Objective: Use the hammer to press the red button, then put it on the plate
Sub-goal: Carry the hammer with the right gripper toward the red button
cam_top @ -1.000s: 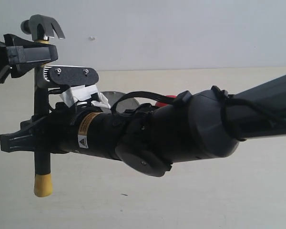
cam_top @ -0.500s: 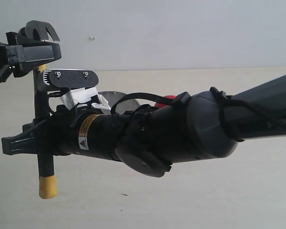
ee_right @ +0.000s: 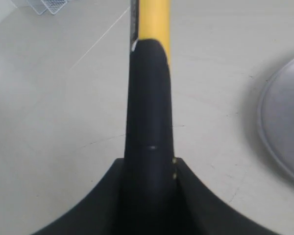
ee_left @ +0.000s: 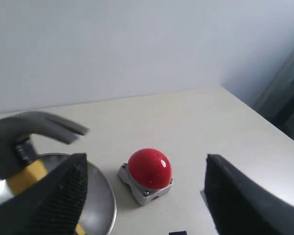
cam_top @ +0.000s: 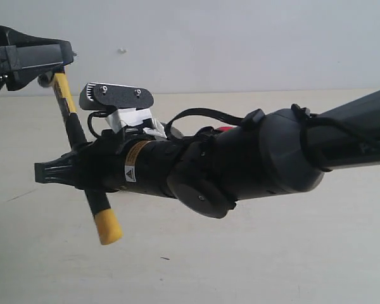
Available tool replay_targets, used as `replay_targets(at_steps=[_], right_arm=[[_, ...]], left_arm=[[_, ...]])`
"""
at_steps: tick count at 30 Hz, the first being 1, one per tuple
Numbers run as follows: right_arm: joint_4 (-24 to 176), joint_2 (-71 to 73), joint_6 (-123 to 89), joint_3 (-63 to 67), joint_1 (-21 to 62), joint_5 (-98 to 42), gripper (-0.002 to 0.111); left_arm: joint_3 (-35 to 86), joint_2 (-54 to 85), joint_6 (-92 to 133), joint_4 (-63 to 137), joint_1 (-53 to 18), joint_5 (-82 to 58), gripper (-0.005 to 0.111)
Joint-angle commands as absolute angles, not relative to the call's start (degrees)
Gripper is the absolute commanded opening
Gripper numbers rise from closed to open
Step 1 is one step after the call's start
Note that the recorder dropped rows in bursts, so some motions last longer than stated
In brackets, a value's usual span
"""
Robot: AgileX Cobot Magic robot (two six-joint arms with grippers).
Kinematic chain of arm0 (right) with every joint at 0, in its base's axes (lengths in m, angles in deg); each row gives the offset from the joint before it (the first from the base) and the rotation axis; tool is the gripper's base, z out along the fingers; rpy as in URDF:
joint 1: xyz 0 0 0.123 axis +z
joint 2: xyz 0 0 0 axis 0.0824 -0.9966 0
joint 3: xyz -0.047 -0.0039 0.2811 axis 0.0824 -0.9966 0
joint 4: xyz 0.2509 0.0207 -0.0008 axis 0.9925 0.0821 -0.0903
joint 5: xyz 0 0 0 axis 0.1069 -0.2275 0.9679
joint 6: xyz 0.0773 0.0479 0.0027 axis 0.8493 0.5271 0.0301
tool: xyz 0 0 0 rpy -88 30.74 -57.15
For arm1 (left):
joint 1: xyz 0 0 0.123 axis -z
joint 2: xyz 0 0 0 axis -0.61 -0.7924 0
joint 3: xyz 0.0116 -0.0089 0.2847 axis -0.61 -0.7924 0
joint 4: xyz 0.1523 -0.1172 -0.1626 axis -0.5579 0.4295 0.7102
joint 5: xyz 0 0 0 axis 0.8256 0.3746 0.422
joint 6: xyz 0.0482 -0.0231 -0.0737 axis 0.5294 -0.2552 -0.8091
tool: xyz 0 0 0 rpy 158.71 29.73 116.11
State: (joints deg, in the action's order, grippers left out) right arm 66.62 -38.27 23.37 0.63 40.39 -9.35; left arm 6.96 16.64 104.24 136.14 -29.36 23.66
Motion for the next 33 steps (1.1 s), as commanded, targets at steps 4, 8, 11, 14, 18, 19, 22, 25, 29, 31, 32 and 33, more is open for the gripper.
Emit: replay_targets(at_steps=[4,8,11,14,18,19,22,25,29,31,32,33], right_arm=[[66.18,-36.08,22.13,1.33,38.29,-8.55,0.0],[66.63,-34.33,20.2,1.33,37.02,-8.66,0.0],[67.06,-32.17,16.51,1.33,34.3,-12.05,0.0],[67.06,-29.34,14.12,1.33,29.96,-17.59,0.0],[66.2,-26.43,13.31,1.33,26.66,-23.86,0.0],[65.48,-25.74,13.31,1.33,26.15,-25.38,0.0],[63.38,-23.5,13.31,1.33,25.09,-30.45,0.0],[60.33,-19.26,13.31,1.22,25.09,-38.29,0.0],[59.32,-13.5,13.06,-0.47,25.09,-43.23,0.0],[59.32,-9.81,13.06,-2.9,25.09,-43.31,0.0],[59.32,-7.82,12.34,-4.06,25.09,-43.5,0.0],[59.32,-6.98,12.21,-4.42,25.09,-43.95,0.0]], left_arm=[[7.14,17.9,104.48,136.78,-29.59,23.59,0.066],[7.14,19.23,104.48,136.5,-29.59,23.59,0.066],[7.14,20.61,104.48,135.56,-29.59,22.9,0.052],[6.81,21.8,104.48,135.57,-29.59,22.14,0.014],[4.69,23.26,108.35,136.78,-29.59,18.11,0.0],[4.06,24.02,109.34,136.78,-29.59,16.65,0.0],[2.35,27.74,111.03,136.78,-29.59,12.31,0.0],[-1.94,38.67,112.65,136.78,-29.59,11.28,0.0],[-9.28,58.96,110.27,136.78,-29.59,4.38,0.0],[-13.89,70.63,107.6,136.78,-29.59,0.18,0.0],[-16.2,75.93,107.07,136.78,-29.59,-0.22,0.0],[-17.22,77.96,106.76,136.78,-29.59,-0.54,0.0]])
